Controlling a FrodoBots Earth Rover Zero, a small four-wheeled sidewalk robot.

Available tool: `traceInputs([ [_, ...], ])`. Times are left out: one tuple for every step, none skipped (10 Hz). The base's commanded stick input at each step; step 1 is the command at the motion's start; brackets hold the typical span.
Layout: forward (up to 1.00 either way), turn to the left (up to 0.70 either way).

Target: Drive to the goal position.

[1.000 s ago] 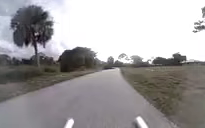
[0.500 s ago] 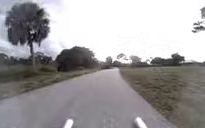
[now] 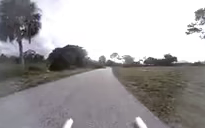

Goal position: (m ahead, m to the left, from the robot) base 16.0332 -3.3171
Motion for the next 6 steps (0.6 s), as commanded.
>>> traceInputs([
  [0.85, 0.00],
  [0.85, 0.00],
  [0.85, 0.00],
  [0.85, 0.00],
  [0.85, 0.00],
  [0.85, 0.00],
])
